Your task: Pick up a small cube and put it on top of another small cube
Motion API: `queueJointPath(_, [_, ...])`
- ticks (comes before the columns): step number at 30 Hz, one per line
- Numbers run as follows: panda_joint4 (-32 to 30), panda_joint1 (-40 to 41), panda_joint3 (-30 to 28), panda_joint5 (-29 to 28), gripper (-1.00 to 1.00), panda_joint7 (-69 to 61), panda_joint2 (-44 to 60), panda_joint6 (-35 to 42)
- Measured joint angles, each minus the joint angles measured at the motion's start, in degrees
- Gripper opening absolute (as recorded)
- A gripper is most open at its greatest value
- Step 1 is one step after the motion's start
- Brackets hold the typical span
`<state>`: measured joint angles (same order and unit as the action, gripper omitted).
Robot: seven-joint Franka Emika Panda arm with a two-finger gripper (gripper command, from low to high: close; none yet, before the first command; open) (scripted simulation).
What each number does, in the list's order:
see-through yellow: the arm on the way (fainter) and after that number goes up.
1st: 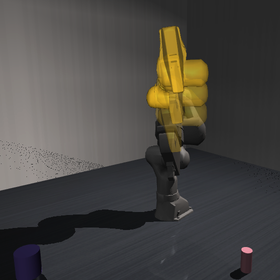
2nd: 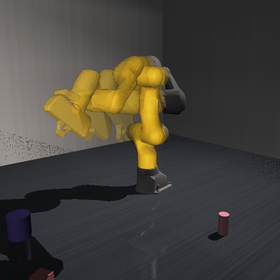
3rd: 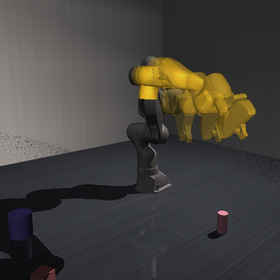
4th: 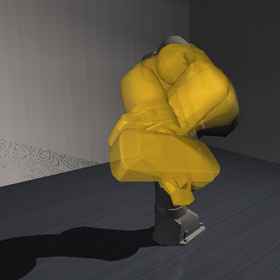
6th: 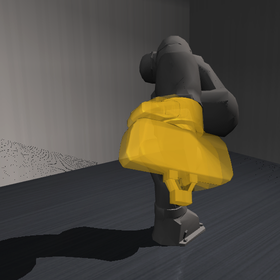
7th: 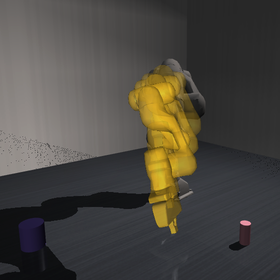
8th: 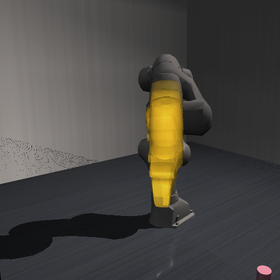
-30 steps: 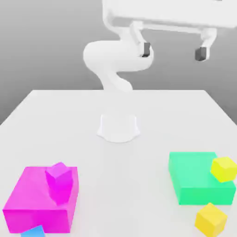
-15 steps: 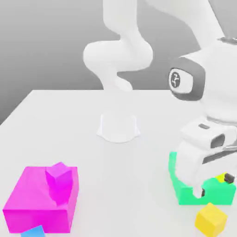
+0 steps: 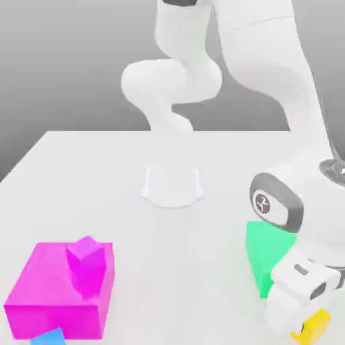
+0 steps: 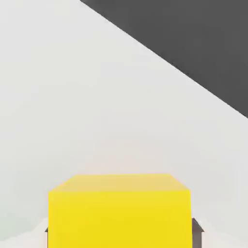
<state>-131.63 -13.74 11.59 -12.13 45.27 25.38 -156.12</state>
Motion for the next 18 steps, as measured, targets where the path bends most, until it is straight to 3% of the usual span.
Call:
queueJointPath(8, [-5.6, -0.4, 6.5, 4.8, -1.00, -8.3, -15.8, 10.3])
queueJointPath(14, [-10.9, -6.7, 9.2, 13.6, -1.00, -20.1, -28.7, 16.9])
queueJointPath(18, [-13.0, -6.9, 8.9, 11.3, -1.00, -19.3, -24.1, 10.3])
